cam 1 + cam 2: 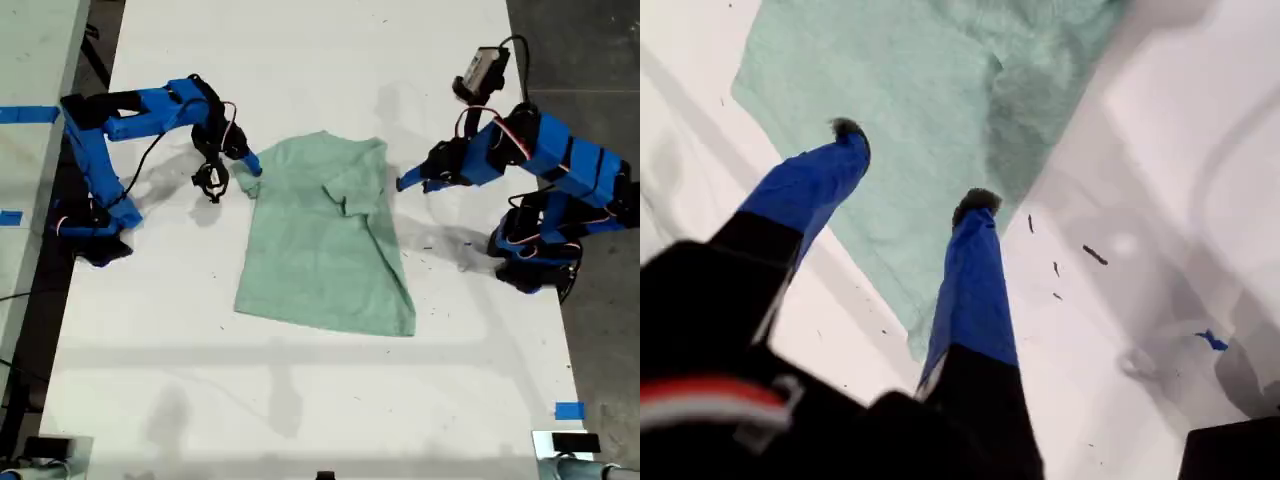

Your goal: Fold tshirt

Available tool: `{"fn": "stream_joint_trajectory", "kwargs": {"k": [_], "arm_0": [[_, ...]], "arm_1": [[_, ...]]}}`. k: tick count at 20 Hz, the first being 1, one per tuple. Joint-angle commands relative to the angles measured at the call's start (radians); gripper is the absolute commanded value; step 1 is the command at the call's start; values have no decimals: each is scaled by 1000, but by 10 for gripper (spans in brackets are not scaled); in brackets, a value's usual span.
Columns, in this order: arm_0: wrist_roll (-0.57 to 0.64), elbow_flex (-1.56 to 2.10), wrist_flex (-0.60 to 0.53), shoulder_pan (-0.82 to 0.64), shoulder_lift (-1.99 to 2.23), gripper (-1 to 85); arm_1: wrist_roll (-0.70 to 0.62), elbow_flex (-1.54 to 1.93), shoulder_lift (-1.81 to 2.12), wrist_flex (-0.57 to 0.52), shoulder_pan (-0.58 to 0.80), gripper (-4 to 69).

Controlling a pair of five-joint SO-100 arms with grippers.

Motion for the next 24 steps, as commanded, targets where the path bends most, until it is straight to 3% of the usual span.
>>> {"fn": "stream_joint_trajectory", "kwargs": {"k": [1, 6, 12, 19, 24], "arm_0": [[-9, -35, -26, 21, -6, 1], [-17, -34, -40, 35, 23, 0], [0, -49, 58, 25, 310, 0], [-5, -910, 184, 313, -222, 0], [11, -925, -67, 385, -383, 0]], "arm_1": [[12, 6, 51, 5, -9, 180], [14, 17, 60, 3, -3, 173], [23, 58, 107, 6, -2, 165], [35, 97, 112, -12, 0, 161], [57, 127, 118, -20, -12, 160]]}}
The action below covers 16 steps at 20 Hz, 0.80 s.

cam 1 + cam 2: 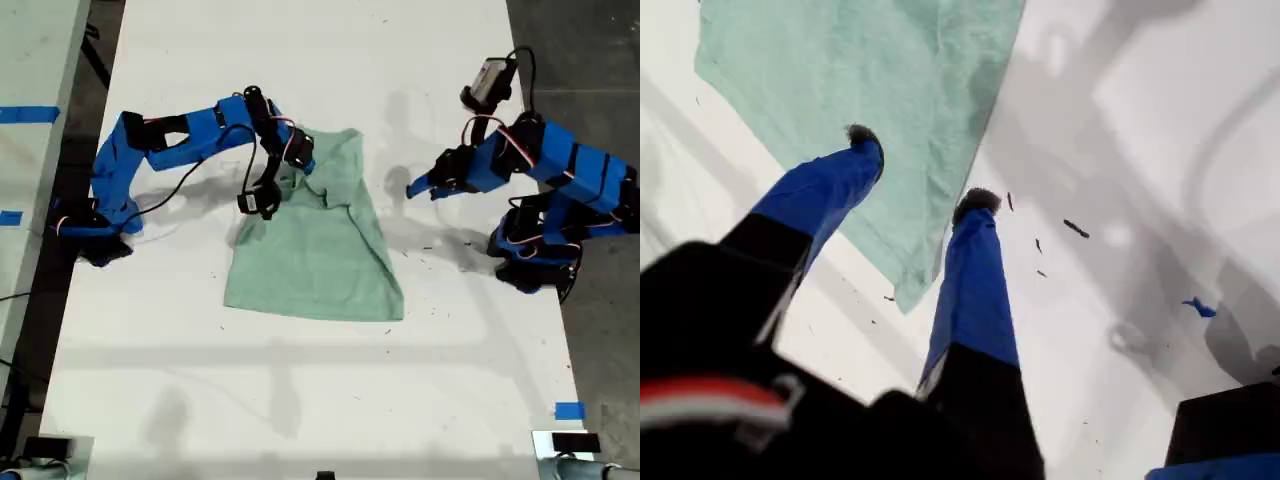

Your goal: Fold tshirt

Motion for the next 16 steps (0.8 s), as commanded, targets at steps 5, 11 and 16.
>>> {"fn": "stream_joint_trajectory", "kwargs": {"k": [5, 11, 16], "arm_0": [[46, -69, -164, 41, -34, 287], [-32, 35, 342, 15, 325, 191], [-233, 376, 488, 132, 627, 33]], "arm_1": [[21, 52, 58, -49, -12, 164], [37, 60, 77, -46, -44, 184], [94, 71, 78, -38, -137, 129]]}}
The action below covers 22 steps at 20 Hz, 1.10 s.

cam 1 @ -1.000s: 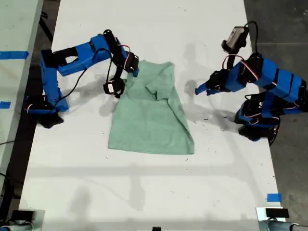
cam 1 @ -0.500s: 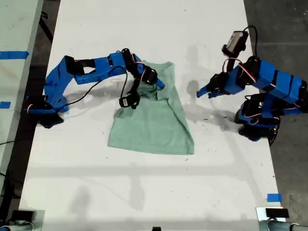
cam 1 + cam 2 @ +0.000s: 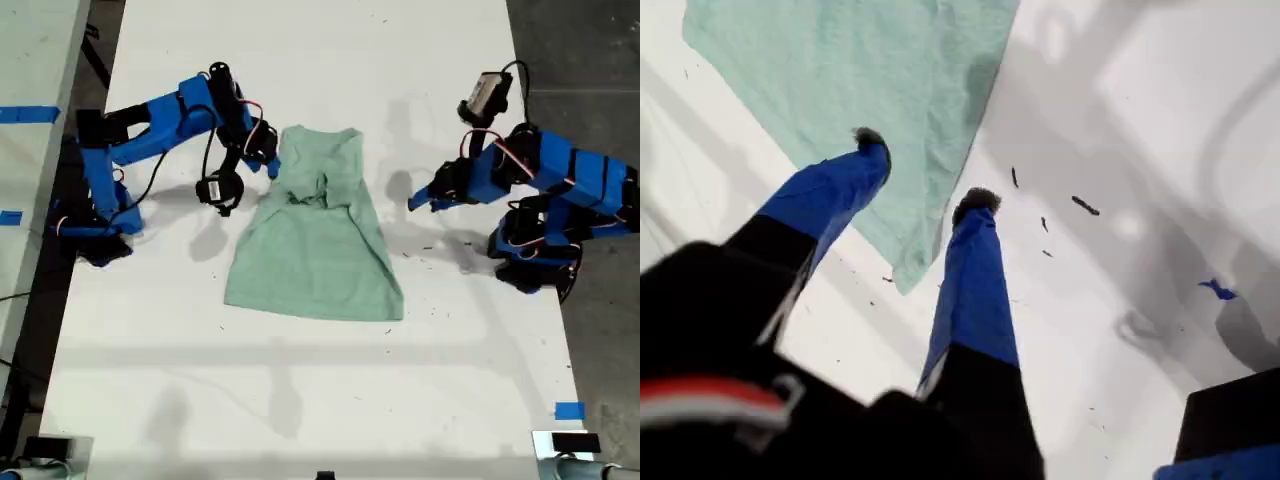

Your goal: Fold tshirt

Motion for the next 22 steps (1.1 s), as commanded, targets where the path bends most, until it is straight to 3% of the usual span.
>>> {"fn": "stream_joint_trajectory", "kwargs": {"k": [1, 4, 7, 9, 11, 12, 22], "arm_0": [[-114, 224, -18, 94, 239, 14], [-225, 601, -167, 169, 514, 1], [-319, 815, -222, 233, 707, 1], [-339, 838, -232, 267, 727, 103], [-341, 821, -235, 279, 701, 119], [-341, 810, -236, 282, 686, 118], [-342, 785, -270, 298, 630, 92]], "arm_1": [[41, -11, 31, -9, -71, 122], [101, -15, 38, 15, -163, 117], [130, -15, 40, 15, -245, 102], [140, -21, 26, 20, -281, 224], [153, -29, -26, 18, -314, 311], [161, -9, -69, 0, -325, 321], [276, 345, -413, -615, -476, 298]]}}
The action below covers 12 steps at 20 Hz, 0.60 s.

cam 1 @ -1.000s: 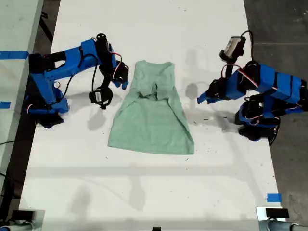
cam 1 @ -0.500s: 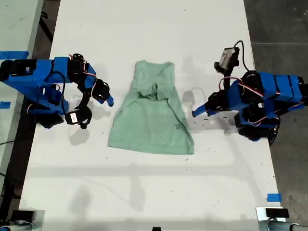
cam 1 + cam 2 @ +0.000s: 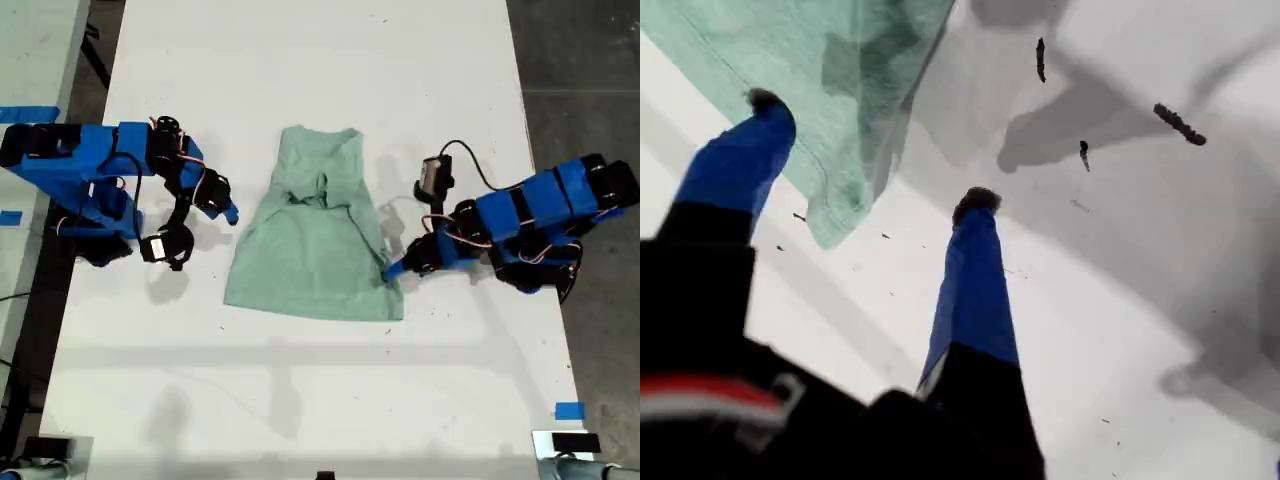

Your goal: Fold tshirt

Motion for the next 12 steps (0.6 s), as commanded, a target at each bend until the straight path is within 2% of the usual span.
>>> {"fn": "stream_joint_trajectory", "kwargs": {"k": [1, 3, 6, 9, 12], "arm_0": [[-11, -48, -31, 28, -3, 87], [-11, -54, -35, 29, -15, 10], [-14, -51, -37, 37, -15, 1], [-14, -51, -41, 38, -17, 1], [-14, -51, -41, 41, -17, 1]], "arm_1": [[18, 6, -109, -156, -37, 290], [25, -11, -232, -241, -49, 224], [35, -44, -284, -239, -52, 1], [9, -49, -281, -255, -55, -15], [-23, -127, -255, -150, -64, -15]]}}
